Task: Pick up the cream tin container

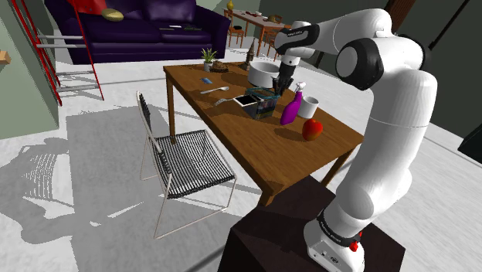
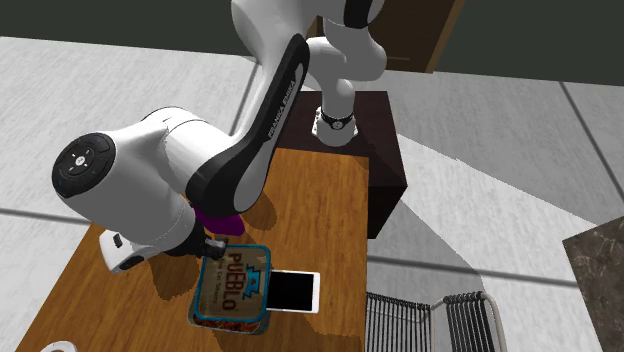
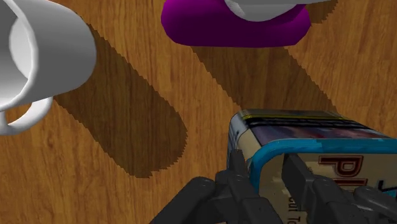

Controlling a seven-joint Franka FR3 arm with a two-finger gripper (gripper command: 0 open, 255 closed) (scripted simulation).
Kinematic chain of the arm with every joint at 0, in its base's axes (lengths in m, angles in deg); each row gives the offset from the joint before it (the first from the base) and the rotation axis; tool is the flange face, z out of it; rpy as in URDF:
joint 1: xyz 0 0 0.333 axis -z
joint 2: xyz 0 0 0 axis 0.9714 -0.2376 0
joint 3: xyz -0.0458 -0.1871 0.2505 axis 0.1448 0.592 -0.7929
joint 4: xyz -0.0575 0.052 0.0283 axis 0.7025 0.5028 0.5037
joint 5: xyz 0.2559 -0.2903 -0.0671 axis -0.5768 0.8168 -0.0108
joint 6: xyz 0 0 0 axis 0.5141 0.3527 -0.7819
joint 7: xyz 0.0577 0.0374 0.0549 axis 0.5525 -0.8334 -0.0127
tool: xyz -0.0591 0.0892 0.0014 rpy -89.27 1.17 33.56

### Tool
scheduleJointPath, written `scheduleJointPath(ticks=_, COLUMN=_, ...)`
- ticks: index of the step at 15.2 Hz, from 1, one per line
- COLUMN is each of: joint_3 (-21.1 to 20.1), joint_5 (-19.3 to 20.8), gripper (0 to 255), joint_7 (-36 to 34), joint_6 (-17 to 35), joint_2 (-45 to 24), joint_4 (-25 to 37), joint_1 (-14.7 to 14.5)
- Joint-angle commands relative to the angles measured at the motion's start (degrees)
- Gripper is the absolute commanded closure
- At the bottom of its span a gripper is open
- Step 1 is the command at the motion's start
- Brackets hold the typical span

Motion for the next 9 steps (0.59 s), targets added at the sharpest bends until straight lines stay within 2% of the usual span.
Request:
scheduleJointPath(ticks=1, joint_3=0.01, joint_5=-0.01, gripper=255, joint_7=0.02, joint_6=0.09, joint_2=-0.08, joint_4=-0.05, joint_1=0.03)
scheduleJointPath(ticks=9, joint_3=0.07, joint_5=0.18, gripper=255, joint_7=-0.08, joint_6=-0.54, joint_2=0.4, joint_4=0.13, joint_1=-0.04)
